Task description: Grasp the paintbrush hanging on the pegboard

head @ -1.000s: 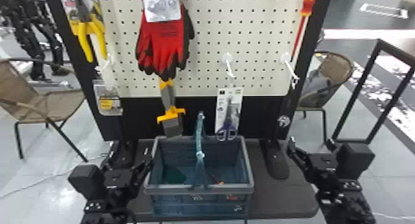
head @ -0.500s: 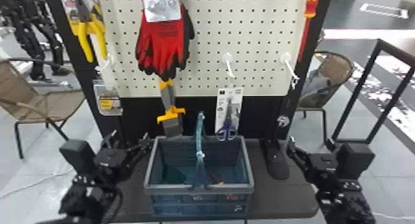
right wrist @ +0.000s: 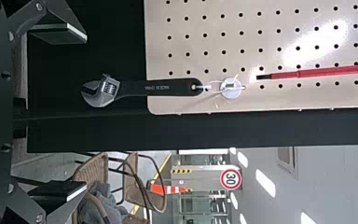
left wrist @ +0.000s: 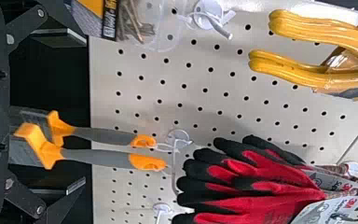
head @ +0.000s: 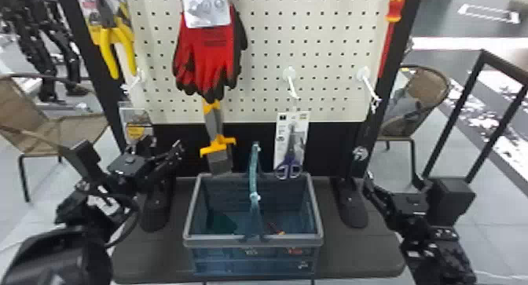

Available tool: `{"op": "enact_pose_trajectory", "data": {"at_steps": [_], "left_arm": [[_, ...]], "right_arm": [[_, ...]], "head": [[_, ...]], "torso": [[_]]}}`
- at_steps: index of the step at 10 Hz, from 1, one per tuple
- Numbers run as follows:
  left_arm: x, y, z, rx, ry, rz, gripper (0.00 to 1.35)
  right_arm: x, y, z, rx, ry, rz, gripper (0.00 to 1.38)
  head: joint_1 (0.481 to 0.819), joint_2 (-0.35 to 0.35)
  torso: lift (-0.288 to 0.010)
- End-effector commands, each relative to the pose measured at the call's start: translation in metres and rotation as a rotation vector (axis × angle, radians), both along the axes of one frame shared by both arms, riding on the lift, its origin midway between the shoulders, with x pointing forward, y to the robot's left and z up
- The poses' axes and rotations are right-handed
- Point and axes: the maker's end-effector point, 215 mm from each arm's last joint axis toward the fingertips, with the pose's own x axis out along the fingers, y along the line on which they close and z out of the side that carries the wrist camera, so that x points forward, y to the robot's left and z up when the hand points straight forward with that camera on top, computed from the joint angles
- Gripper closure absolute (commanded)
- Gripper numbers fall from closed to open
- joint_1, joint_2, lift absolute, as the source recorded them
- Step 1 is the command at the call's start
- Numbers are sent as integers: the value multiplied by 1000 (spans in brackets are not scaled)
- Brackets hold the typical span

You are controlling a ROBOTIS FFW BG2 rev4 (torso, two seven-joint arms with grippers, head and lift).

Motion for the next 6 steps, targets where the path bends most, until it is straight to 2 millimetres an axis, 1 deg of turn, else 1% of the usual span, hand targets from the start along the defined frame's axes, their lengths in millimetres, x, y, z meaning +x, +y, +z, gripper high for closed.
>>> {"op": "enact_pose_trajectory", "data": {"at_steps": [1,3,6], "left_arm": [[11,-2,6,11,9,-48,248],[21,-17,2,66,53,-160,248],[32,-30,0,93,108,-230,248]], "right_arm": [[1,1,1,2,-2,1,182],[1,4,2,4,-3,7,182],[2,7,4,5,-7,17,182]], "head": [[549,0],[549,0],[549,0]], "torso": [[-100],[-100],[-100]]}}
